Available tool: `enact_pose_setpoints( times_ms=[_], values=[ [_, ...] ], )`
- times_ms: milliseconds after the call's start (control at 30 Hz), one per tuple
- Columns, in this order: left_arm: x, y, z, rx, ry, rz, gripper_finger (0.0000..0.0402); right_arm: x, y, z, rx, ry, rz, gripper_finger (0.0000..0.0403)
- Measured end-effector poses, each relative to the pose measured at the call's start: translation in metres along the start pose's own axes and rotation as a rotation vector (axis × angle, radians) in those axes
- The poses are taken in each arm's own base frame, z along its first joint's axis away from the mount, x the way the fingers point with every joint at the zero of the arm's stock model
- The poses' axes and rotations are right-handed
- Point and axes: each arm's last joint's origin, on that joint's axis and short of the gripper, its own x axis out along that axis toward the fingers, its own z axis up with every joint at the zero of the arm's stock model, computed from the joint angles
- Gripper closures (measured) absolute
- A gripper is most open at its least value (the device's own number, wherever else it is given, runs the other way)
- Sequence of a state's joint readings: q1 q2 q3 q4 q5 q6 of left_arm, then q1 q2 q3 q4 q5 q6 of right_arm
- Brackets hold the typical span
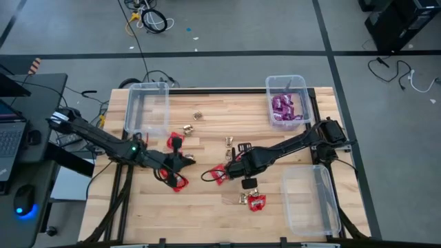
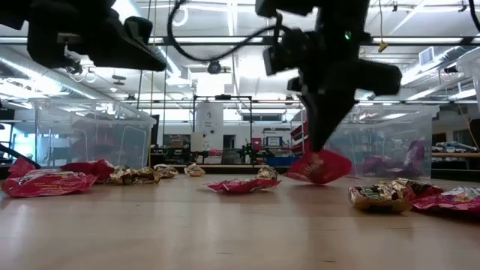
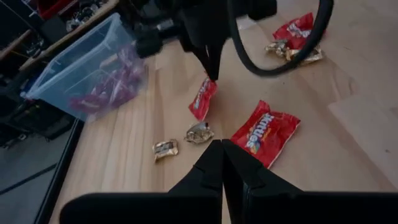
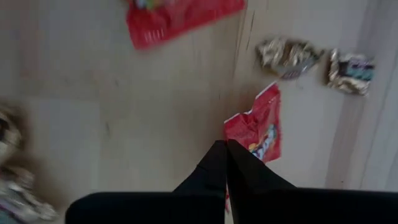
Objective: Sort candy
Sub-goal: Put the red candy into the top left transparent bin
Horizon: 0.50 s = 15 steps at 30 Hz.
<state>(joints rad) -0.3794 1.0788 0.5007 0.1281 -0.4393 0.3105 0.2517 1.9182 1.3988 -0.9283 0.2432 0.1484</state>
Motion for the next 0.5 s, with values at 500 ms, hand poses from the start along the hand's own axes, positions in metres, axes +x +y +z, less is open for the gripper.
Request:
enact_pose_setpoints(
  times_ms=[500],
  values=[
    [0.04, -0.012, -0.007, 0.002, -0.032, -0.026, 0.0324, -0.053, 0.001, 0.04, 0.019, -0.252, 0.068, 0.0403]
  ],
)
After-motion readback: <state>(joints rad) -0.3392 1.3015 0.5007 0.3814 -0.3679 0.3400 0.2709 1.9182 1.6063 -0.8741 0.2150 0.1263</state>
